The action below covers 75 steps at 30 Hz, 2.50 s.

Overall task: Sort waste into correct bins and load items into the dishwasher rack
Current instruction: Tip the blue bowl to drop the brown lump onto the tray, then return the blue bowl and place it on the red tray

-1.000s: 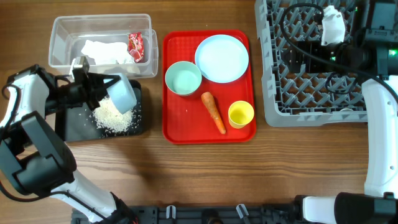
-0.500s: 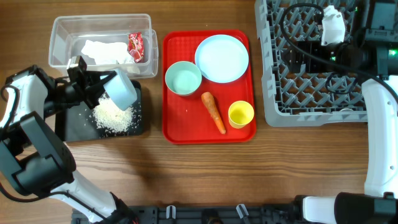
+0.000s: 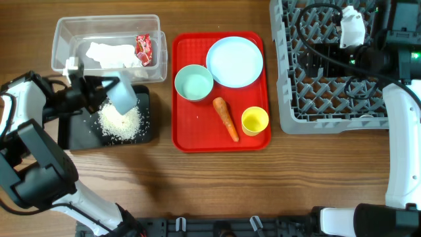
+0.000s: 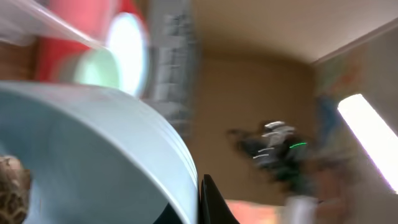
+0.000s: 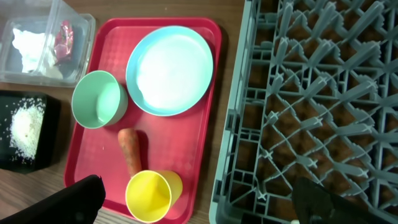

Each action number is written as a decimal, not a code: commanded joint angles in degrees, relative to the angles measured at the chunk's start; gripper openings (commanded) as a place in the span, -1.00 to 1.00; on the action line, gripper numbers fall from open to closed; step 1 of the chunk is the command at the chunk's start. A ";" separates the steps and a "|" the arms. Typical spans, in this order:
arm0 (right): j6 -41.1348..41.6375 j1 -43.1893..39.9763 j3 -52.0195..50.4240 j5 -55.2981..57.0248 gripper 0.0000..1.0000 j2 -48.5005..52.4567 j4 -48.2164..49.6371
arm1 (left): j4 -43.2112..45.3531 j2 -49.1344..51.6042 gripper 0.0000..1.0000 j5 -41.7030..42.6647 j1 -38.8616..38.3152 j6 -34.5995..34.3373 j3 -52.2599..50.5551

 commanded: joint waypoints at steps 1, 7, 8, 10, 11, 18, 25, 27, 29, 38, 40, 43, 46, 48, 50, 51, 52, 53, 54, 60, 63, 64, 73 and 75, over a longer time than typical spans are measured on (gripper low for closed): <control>0.37 -0.07 0.52 0.35 0.99 0.87 0.02 | 1.84 0.26 -0.92 -17.33 -0.35 7.72 0.66; 0.39 -0.07 0.52 0.35 0.99 0.87 0.04 | -1.55 0.26 -0.92 -9.51 -0.28 9.53 0.66; 0.42 -0.07 0.52 0.35 0.98 0.87 0.02 | -2.80 0.26 -0.92 -7.04 -0.28 10.95 0.66; 0.39 -0.07 0.52 0.35 0.99 0.87 -0.04 | -4.59 0.26 -0.92 -3.15 -0.17 11.43 0.66; 0.42 -0.07 0.52 0.35 0.99 0.87 -0.07 | -5.73 0.26 -0.92 -1.36 -0.15 11.43 0.66; 0.42 -0.07 0.52 0.35 1.00 0.87 0.02 | -9.01 0.26 -0.92 3.45 -0.17 3.89 0.66; 0.39 -0.09 0.52 0.35 1.00 0.87 0.15 | -8.81 -0.90 -0.92 3.26 -1.99 6.93 0.94; 0.39 -0.02 0.52 0.37 0.99 0.87 0.11 | -8.79 -2.47 -0.92 3.19 -3.80 8.96 1.25; 0.39 -0.02 0.52 0.37 0.99 0.87 0.11 | -8.74 -4.48 -0.92 2.34 -6.36 11.23 2.05; 0.39 0.13 0.52 0.35 0.99 0.87 0.17 | -0.44 -12.09 -0.92 -5.99 -29.24 18.45 2.38; 0.39 0.13 0.52 0.35 0.99 0.87 0.15 | 4.37 -11.96 -0.92 -10.03 -34.10 12.15 2.38; 0.42 0.13 0.52 0.35 0.99 0.87 0.15 | 13.84 -11.93 -0.92 -24.57 -41.64 -4.42 2.38; 0.37 0.13 0.52 0.37 0.99 0.87 -0.02 | 20.70 -11.93 -0.92 -45.18 -48.54 -20.39 2.38; 0.35 0.13 0.52 0.37 0.99 0.87 -0.13 | 22.56 -11.93 -0.92 -53.00 -51.78 -24.81 2.38; 0.35 0.13 0.52 0.37 1.00 0.87 -0.11 | 23.21 -11.93 -0.92 -57.57 -54.42 -27.12 2.38; 0.37 0.13 0.52 0.37 0.99 0.87 -0.09 | 23.04 -11.89 -0.92 -60.35 -55.60 -28.52 2.36; 0.39 0.13 0.52 0.37 0.99 0.87 -0.09 | 22.53 -11.76 -0.92 -63.30 -56.76 -29.70 2.36; 0.35 0.13 0.52 0.39 0.99 0.87 -0.09 | 21.59 -11.50 -0.92 -67.17 -58.23 -30.71 2.36; 0.35 0.13 0.52 0.37 1.00 0.87 -0.09 | 21.09 -11.28 -0.92 -69.18 -59.08 -30.86 2.36; 0.37 0.13 0.52 0.37 0.99 0.87 -0.09 | 21.07 -9.27 -0.92 -77.61 -64.85 -31.63 1.14; 0.39 0.13 0.52 0.37 0.99 0.87 -0.09 | 21.24 -7.82 -0.92 -80.00 -66.38 -32.76 0.42; 0.37 0.13 0.52 0.37 1.00 0.87 -0.09 | 21.22 -7.41 -0.92 -80.00 -66.60 -32.76 0.37; 0.37 0.13 0.52 0.37 1.00 0.87 -0.35 | 21.27 -2.62 -0.92 -81.09 -66.97 -32.79 0.31; 0.37 0.13 0.52 0.37 0.99 0.87 -0.35 | 21.27 -1.84 -0.92 -81.07 -66.97 -32.79 0.31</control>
